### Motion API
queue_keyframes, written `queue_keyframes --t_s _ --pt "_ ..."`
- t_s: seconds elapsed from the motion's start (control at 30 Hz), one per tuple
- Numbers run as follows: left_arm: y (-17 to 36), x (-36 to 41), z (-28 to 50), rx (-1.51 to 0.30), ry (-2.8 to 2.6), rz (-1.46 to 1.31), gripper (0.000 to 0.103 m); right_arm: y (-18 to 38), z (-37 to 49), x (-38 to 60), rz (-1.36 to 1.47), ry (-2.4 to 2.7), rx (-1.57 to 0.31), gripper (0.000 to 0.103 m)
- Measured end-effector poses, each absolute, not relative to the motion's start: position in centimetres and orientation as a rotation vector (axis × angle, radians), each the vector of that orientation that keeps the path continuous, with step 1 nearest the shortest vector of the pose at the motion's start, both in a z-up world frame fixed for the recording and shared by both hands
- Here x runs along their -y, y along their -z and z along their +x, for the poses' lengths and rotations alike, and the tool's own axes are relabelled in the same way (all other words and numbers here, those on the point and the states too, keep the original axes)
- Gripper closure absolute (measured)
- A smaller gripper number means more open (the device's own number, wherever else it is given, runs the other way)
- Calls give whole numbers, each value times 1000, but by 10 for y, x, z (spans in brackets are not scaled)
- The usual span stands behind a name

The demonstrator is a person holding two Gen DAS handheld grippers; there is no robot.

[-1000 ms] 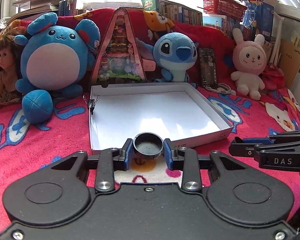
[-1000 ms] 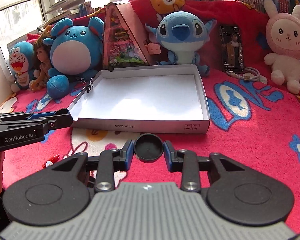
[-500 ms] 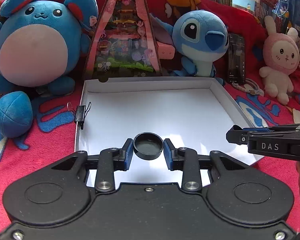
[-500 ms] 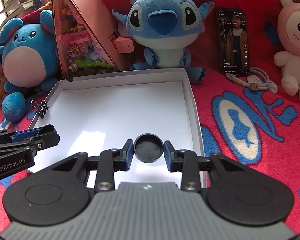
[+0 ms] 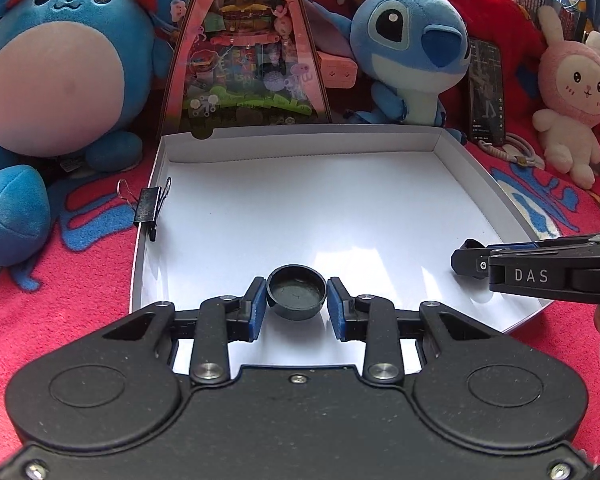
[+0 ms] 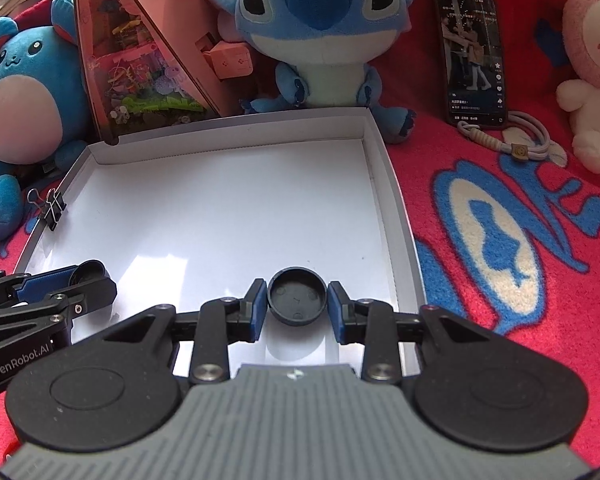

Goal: Organize rigid objects
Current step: 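Carry both black lids into the white box and open both grippers, then withdraw both tools from the box back toward the remaining objects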

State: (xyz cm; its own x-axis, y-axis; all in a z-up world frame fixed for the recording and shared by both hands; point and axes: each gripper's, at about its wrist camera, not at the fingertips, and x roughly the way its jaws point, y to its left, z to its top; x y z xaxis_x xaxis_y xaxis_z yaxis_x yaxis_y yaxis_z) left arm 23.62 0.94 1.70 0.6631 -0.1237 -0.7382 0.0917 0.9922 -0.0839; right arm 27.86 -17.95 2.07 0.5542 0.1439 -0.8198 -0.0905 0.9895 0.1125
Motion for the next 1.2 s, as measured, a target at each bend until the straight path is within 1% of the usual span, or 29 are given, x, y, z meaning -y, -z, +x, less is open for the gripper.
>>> queue_keyframes --t_s 0.4,0.43,0.5,0.53,0.57,0.6,0.67,0.7,0.77,0.83,0.97,1.2 --pt "-11 -6 236 -829 112 -9 71 -20 280 176 19 -135 -969 65" --pt "-11 -6 236 -832 110 -7 71 -21 279 176 19 -137 -968 62" --pt "-14 -6 234 -833 112 -2 66 -24 278 178 29 -143 -964 61" --pt "-16 -6 232 -828 112 3 57 -27 276 179 29 -145 -957 49" --pt "-19 -7 230 -818 112 10 50 -30 274 180 26 -149 -947 47" --pt "-22 -8 228 -809 111 18 47 -34 272 182 26 -157 -938 46" --pt "-28 -10 223 -799 110 25 40 -41 269 185 29 -161 -922 39" --pt "-32 -12 220 -796 110 22 38 -45 266 187 35 -166 -912 38" --pt "-39 -16 214 -790 116 10 26 -51 261 191 42 -175 -897 33" --pt "-44 -18 206 -779 123 0 21 -55 255 194 46 -181 -880 30" --pt "-48 -18 192 -782 122 -6 18 -58 237 198 44 -202 -853 23" --pt "-42 -12 162 -798 125 -13 18 -54 204 193 -16 -237 -829 19"
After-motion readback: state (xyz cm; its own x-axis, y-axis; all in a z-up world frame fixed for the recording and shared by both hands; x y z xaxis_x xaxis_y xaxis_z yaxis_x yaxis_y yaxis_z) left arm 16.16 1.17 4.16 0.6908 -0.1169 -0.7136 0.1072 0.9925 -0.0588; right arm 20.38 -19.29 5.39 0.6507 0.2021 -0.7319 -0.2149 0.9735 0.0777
